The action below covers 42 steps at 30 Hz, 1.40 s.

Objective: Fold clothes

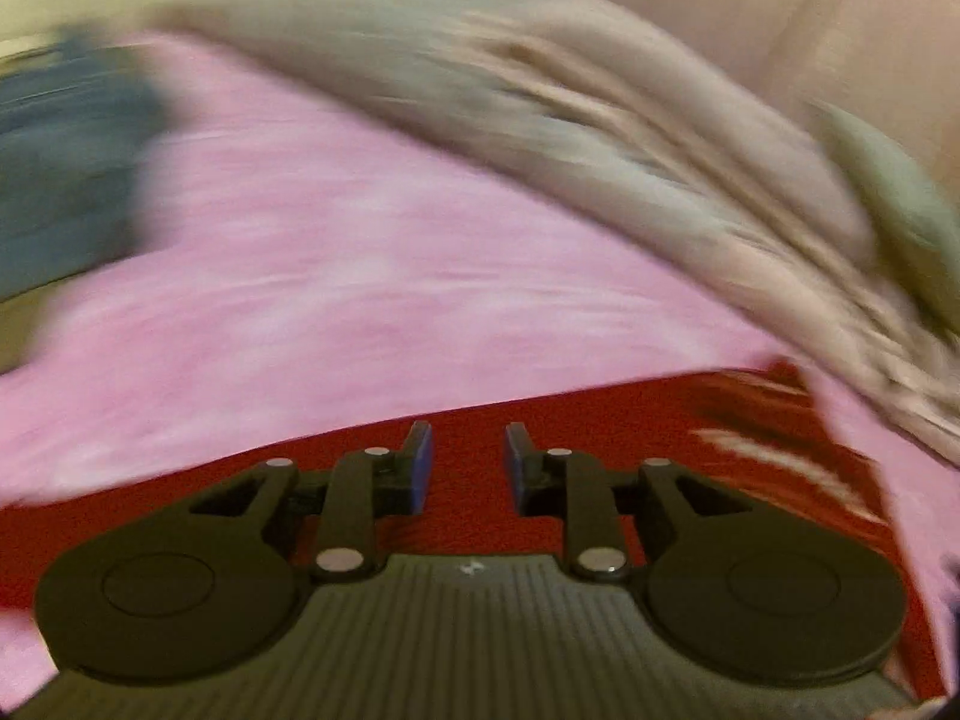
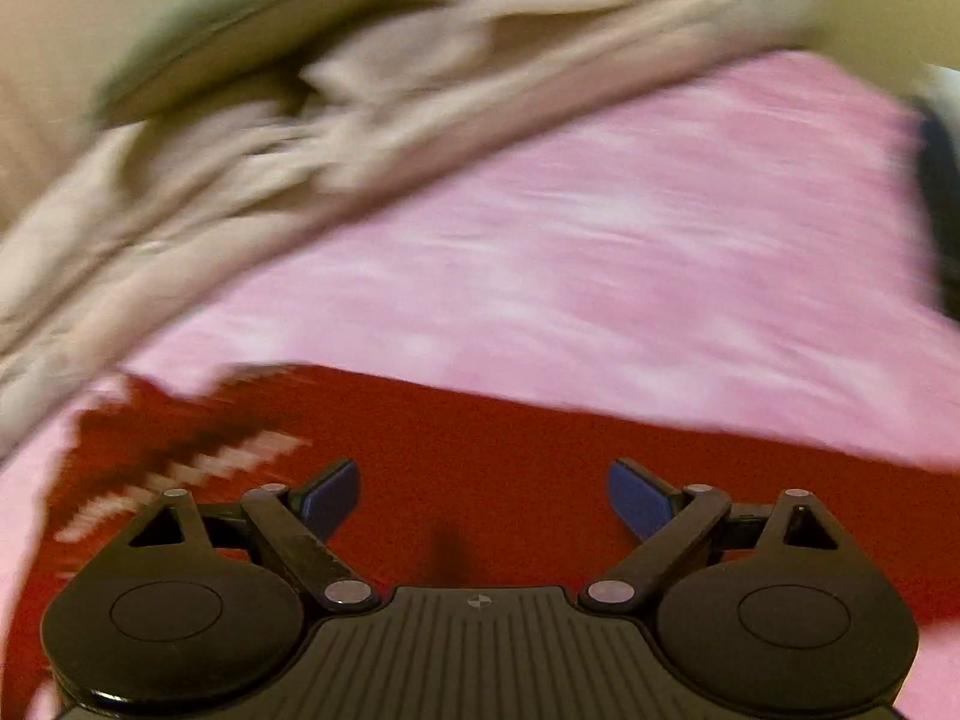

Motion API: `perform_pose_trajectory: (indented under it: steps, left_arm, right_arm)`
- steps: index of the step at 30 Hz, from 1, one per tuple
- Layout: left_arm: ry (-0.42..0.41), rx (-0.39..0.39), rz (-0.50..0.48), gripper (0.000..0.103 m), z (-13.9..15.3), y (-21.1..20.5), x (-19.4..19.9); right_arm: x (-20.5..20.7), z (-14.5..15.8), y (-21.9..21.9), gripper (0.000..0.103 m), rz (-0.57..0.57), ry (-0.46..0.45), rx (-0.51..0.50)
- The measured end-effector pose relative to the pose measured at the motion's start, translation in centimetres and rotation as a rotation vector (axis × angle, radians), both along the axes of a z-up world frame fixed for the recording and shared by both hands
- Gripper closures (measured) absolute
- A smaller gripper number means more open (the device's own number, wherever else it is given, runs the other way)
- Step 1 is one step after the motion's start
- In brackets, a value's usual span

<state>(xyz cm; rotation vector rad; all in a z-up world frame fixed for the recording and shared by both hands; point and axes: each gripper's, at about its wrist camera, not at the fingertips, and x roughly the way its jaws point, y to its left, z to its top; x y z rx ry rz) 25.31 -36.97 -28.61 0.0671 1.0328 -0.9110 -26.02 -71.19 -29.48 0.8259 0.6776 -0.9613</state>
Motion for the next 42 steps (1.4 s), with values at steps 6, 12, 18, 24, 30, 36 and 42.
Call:
perform_pose_trajectory:
  steps: [6,12,18,24,30,36,42]
  left_arm:
    - [0.269,-0.090,-0.090,0.072,-2.1,-15.1,-1.1]
    - [0.469,-0.032,0.083,0.068,-5.4,-22.7,0.2]
    - [0.532,0.041,0.113,0.068,-8.4,-23.6,1.0]
    - [0.565,-0.021,0.147,0.068,-9.1,-23.4,1.9]
    - [0.549,-0.095,0.060,0.058,-8.5,-25.8,1.0]
    - [0.450,-0.075,-0.065,0.057,-9.4,-29.7,-1.2]
    - [0.340,-0.174,-0.187,0.098,-9.2,-32.4,-3.1]
  right_arm:
    - [14.8,-0.9,-4.6,0.037,0.324,-0.049,0.051]
    - [24.1,-3.1,-6.6,0.037,0.458,-0.075,0.107]
    - [30.0,-7.0,-7.1,0.037,0.568,-0.054,0.141]
    - [29.6,-5.7,-5.4,0.097,0.587,-0.150,-0.025]
    - [22.1,-3.7,-7.8,0.025,0.249,-0.230,-0.048]
    - [22.1,-6.2,-9.8,0.001,0.270,-0.197,-0.003]
    - [25.2,-8.7,-12.2,0.088,0.249,-0.310,0.188]
